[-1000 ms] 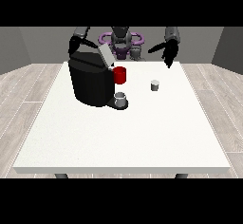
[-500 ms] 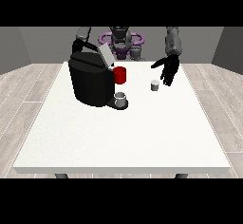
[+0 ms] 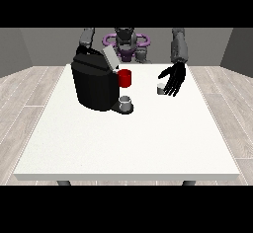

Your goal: Insert the coffee pod into the coffee machine and close the lid

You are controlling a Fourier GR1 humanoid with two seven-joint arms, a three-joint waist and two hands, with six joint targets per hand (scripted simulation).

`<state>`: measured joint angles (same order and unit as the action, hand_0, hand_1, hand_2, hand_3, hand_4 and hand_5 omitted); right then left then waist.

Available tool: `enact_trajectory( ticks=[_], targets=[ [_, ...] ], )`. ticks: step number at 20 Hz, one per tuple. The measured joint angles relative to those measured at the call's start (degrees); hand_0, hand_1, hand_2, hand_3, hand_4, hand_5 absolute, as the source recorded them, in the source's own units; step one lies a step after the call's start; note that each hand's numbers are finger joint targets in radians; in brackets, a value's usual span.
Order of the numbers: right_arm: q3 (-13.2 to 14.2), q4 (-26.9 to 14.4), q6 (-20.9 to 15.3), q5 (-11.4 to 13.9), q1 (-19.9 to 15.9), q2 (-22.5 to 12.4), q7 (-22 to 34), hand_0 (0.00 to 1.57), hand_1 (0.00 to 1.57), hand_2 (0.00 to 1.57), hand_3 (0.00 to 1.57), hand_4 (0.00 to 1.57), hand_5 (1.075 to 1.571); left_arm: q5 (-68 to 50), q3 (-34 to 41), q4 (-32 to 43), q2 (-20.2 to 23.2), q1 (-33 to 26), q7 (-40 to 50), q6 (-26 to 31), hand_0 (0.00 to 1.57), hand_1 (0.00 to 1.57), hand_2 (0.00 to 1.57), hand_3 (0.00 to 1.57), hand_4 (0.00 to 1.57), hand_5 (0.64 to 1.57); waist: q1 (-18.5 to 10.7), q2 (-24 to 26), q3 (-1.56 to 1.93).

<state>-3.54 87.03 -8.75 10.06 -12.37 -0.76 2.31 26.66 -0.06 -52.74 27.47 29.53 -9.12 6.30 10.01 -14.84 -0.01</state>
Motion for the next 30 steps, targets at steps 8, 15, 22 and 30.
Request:
enact_trajectory(
  ticks=[8, 15, 22, 30],
  targets=[
    [-0.89, -4.11, -0.59, 1.06, -1.67, 0.28, -1.00, 0.00, 0.00, 0.00, 0.00, 0.00, 1.571, 9.11, -3.85, 3.59, -1.55, 3.90, -0.87, -6.51, 0.82, 0.82, 0.96, 0.80, 0.37, 1.571, -0.10, -0.95, 0.00],
    [-0.34, -6.86, -0.29, 0.42, -3.32, 0.24, -2.40, 0.00, 0.00, 0.00, 0.00, 0.00, 1.571, 15.36, -7.02, 7.95, -0.12, 6.34, -1.54, -4.97, 0.75, 0.75, 0.94, 0.81, 0.37, 1.571, -0.07, -1.51, 0.05],
    [0.04, -7.95, 1.03, -1.21, -2.06, -0.08, -1.86, 0.00, 0.00, 0.00, 0.00, 0.00, 1.571, 19.45, -7.70, 13.37, -1.92, 7.40, -1.14, -4.57, 1.04, 1.04, 1.12, 1.01, 0.40, 1.571, 0.36, 1.12, 0.07],
    [1.93, -12.82, -1.15, 0.04, -1.93, -0.96, -3.44, 0.00, 0.00, 0.00, 0.00, 0.00, 1.571, 18.35, -5.48, 13.80, -4.33, 10.75, -5.11, -3.30, 1.45, 1.45, 1.44, 1.36, 0.52, 1.571, -1.62, 2.44, 0.01]
  ],
)
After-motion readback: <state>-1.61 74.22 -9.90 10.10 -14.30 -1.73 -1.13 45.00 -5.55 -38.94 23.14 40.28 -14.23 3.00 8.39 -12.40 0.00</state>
